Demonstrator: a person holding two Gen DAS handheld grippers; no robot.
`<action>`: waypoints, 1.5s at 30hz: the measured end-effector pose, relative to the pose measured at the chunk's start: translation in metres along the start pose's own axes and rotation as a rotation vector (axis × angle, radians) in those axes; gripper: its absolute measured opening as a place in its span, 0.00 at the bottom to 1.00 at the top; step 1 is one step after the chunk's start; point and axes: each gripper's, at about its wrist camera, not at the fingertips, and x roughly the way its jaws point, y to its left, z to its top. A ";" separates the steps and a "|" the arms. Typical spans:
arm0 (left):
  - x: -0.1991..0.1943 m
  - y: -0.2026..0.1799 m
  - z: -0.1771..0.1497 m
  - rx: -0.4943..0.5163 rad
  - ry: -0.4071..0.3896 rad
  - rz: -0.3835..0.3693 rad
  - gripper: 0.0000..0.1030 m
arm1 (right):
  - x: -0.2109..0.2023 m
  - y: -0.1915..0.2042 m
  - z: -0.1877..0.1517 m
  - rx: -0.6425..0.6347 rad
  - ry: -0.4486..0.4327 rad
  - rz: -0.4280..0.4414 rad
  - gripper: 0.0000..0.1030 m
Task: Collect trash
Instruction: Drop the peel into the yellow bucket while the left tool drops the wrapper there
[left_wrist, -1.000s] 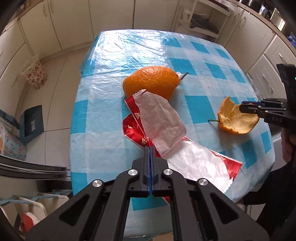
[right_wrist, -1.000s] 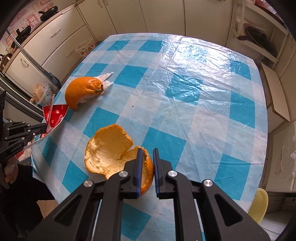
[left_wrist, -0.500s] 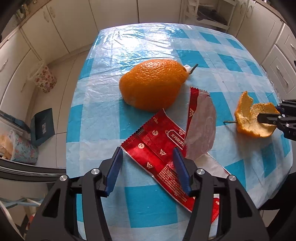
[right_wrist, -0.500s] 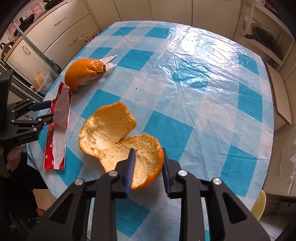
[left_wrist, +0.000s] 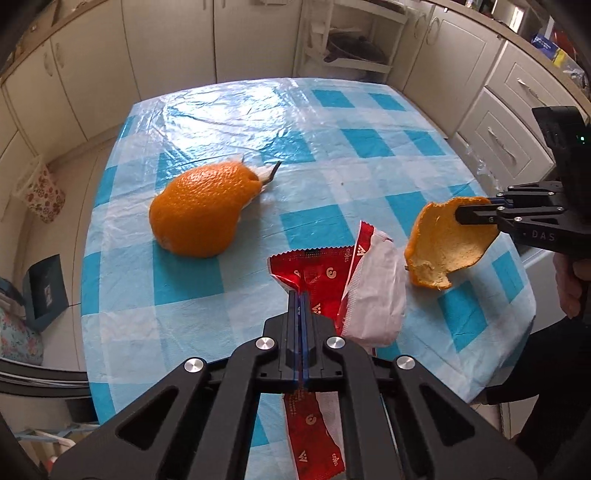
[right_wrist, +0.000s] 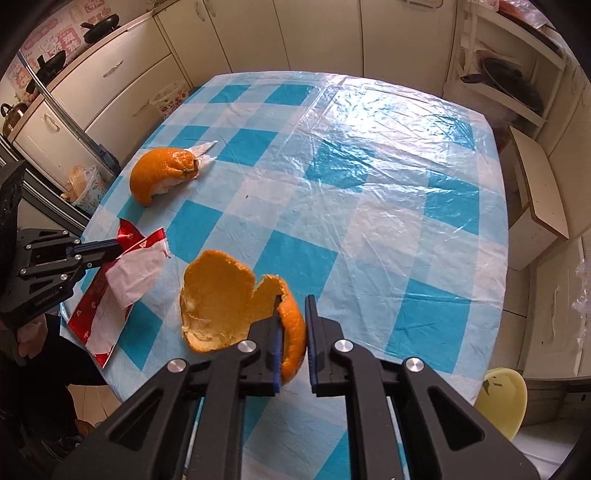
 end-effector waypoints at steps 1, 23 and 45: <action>-0.001 -0.003 0.001 0.005 -0.008 -0.003 0.01 | -0.003 -0.003 -0.001 0.006 -0.005 -0.005 0.11; -0.006 -0.151 0.027 0.283 -0.189 0.106 0.01 | -0.046 -0.082 -0.040 0.154 -0.072 -0.083 0.11; 0.009 -0.230 0.052 0.158 -0.203 -0.171 0.01 | -0.064 -0.236 -0.119 0.293 0.078 -0.478 0.11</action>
